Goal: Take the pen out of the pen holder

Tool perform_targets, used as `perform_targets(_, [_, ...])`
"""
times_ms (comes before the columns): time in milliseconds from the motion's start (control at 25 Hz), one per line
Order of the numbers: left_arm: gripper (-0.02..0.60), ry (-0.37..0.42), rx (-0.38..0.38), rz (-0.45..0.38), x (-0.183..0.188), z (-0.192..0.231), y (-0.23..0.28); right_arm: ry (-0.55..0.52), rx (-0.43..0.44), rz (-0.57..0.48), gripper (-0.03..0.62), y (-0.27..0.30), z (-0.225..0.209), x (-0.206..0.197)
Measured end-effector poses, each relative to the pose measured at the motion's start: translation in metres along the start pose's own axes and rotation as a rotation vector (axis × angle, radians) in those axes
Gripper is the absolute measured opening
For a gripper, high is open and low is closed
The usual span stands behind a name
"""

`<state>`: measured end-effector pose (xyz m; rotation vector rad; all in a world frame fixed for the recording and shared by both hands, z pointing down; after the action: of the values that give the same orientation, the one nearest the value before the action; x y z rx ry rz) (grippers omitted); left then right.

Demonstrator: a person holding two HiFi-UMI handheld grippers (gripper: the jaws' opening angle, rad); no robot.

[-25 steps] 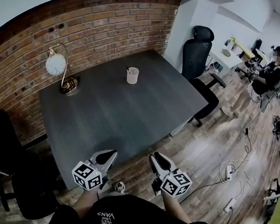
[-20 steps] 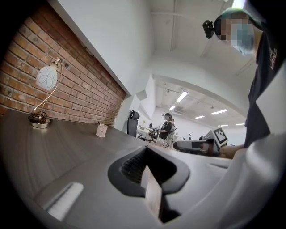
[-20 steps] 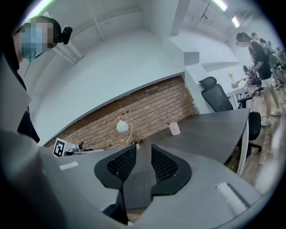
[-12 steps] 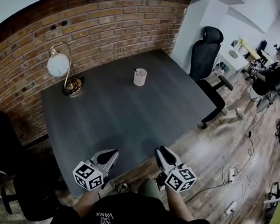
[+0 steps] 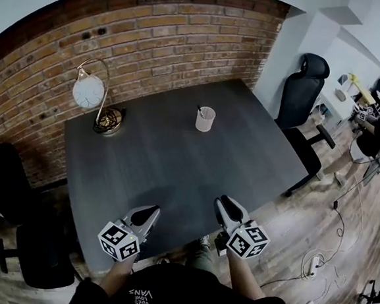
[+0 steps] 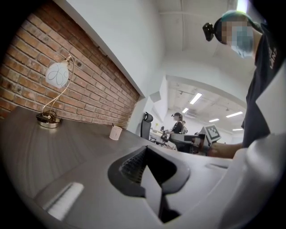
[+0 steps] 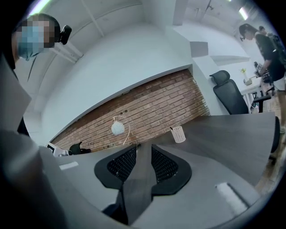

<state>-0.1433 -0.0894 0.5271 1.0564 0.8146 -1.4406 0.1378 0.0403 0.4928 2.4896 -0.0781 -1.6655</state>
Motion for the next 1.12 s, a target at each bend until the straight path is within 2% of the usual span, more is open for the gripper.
perform_targets(360, [0.052,-0.026,0.133,-0.048,0.023,0.024,0.058,-0.034,0.131,0.089,0.084,0.087,-0.058,0.040])
perform_targets(640, [0.052,-0.026,0.203,-0.042,0.033,0.033,0.095,-0.090,0.229,0.114,0.084,0.147,-0.090,0.072])
perform_targets(1120, [0.052,-0.041,0.330,-0.101,0.030,0.036,0.131,-0.204,0.313,0.142,0.084,0.226,-0.121,0.109])
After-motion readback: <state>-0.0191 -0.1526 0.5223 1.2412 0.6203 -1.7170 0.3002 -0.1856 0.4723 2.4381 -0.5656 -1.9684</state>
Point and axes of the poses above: the fingertips, and each gripper's own axes: y forward along the fingers, z to its left, x out of its top, the point moved 9 cm from there along -y, backward along the fingers, and after that the axes turned 7 degrees about -x, right-handed, at the moved point
